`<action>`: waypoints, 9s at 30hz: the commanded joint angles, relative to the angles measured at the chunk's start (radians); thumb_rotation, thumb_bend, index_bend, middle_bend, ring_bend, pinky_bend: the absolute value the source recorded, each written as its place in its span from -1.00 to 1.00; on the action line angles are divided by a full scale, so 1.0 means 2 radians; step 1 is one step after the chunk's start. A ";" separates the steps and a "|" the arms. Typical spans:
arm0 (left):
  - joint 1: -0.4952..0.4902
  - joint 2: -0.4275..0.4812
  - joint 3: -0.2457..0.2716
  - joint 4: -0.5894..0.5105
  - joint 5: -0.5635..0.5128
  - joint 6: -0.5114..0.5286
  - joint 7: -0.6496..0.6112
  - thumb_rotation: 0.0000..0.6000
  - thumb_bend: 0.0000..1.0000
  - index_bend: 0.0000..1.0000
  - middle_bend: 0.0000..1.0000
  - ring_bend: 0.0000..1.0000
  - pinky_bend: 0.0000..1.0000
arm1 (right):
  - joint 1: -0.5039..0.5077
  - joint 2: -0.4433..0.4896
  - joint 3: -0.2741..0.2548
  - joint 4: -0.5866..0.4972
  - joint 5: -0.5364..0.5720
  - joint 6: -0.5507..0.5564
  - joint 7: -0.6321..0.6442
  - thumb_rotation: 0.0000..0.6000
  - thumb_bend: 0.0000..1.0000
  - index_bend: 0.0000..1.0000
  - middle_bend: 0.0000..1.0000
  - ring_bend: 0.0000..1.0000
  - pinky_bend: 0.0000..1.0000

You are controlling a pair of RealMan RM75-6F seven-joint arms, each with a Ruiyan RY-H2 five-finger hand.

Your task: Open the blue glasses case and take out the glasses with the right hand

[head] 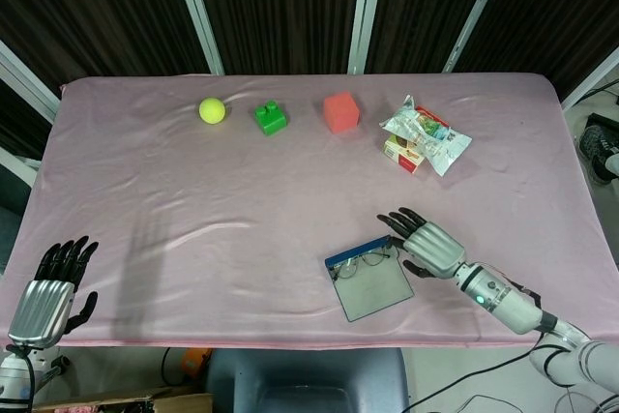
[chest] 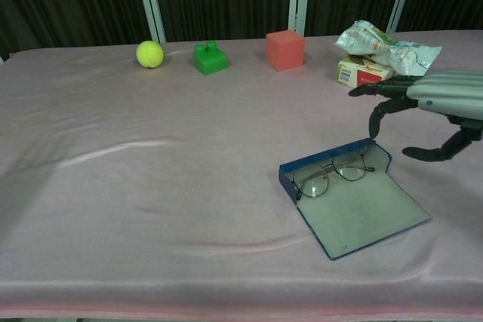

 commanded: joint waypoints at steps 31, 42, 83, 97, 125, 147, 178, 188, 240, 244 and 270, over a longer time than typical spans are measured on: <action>-0.002 0.003 0.000 0.001 -0.002 -0.003 0.000 1.00 -0.18 -1.00 -1.00 -1.00 -0.91 | 0.056 -0.081 0.059 0.006 0.065 -0.104 -0.096 1.00 -0.10 0.16 -0.84 -0.96 -1.00; -0.002 0.003 0.001 0.002 0.000 -0.001 0.000 1.00 -0.18 -1.00 -1.00 -1.00 -0.91 | 0.058 -0.084 0.058 0.011 0.067 -0.105 -0.088 1.00 -0.10 0.23 -0.82 -0.96 -1.00; -0.001 0.004 0.001 0.004 0.004 0.003 -0.005 1.00 -0.17 -1.00 -1.00 -1.00 -0.91 | 0.060 -0.096 0.061 0.008 0.079 -0.105 -0.091 1.00 -0.01 0.36 -0.78 -0.94 -1.00; -0.002 0.004 0.001 0.004 0.002 0.000 -0.005 1.00 -0.18 -1.00 -1.00 -1.00 -0.91 | 0.028 -0.179 0.099 0.077 0.083 0.010 -0.104 1.00 -0.01 0.37 -0.76 -0.93 -1.00; -0.004 0.007 0.004 0.002 0.003 -0.005 -0.009 1.00 -0.17 -1.00 -1.00 -1.00 -0.91 | 0.007 -0.334 0.096 0.328 0.038 0.176 -0.052 1.00 -0.01 0.37 -0.74 -0.92 -1.00; -0.005 0.005 0.006 0.001 0.004 -0.009 -0.005 1.00 -0.17 -1.00 -1.00 -1.00 -0.91 | 0.021 -0.338 0.130 0.425 0.098 0.084 -0.072 1.00 -0.01 0.33 -0.73 -0.91 -1.00; -0.005 0.004 0.006 -0.001 0.003 -0.009 -0.004 1.00 -0.17 -1.00 -1.00 -1.00 -0.91 | -0.002 -0.031 0.038 -0.048 0.038 -0.028 -0.079 1.00 -0.13 -0.01 -0.94 -1.00 -1.00; -0.005 0.005 0.006 0.000 0.002 -0.009 -0.007 1.00 -0.17 -1.00 -1.00 -1.00 -0.91 | 0.014 -0.018 0.021 -0.088 0.019 -0.060 -0.078 1.00 -0.12 0.21 -0.95 -1.00 -1.00; -0.003 0.009 0.009 0.001 0.011 -0.003 -0.016 1.00 -0.17 -1.00 -1.00 -1.00 -0.91 | 0.030 -0.098 0.032 -0.049 0.049 -0.096 -0.117 1.00 0.07 0.38 -0.93 -1.00 -1.00; -0.003 0.010 0.009 0.001 0.011 -0.003 -0.017 1.00 -0.17 -1.00 -1.00 -1.00 -0.91 | 0.031 -0.099 0.033 -0.051 0.051 -0.097 -0.120 1.00 0.07 0.38 -0.93 -1.00 -1.00; -0.001 0.013 0.009 0.002 0.014 0.002 -0.026 1.00 -0.17 -1.00 -1.00 -1.00 -0.91 | 0.038 -0.110 0.042 -0.062 0.058 -0.102 -0.165 1.00 0.35 0.51 -0.86 -1.00 -1.00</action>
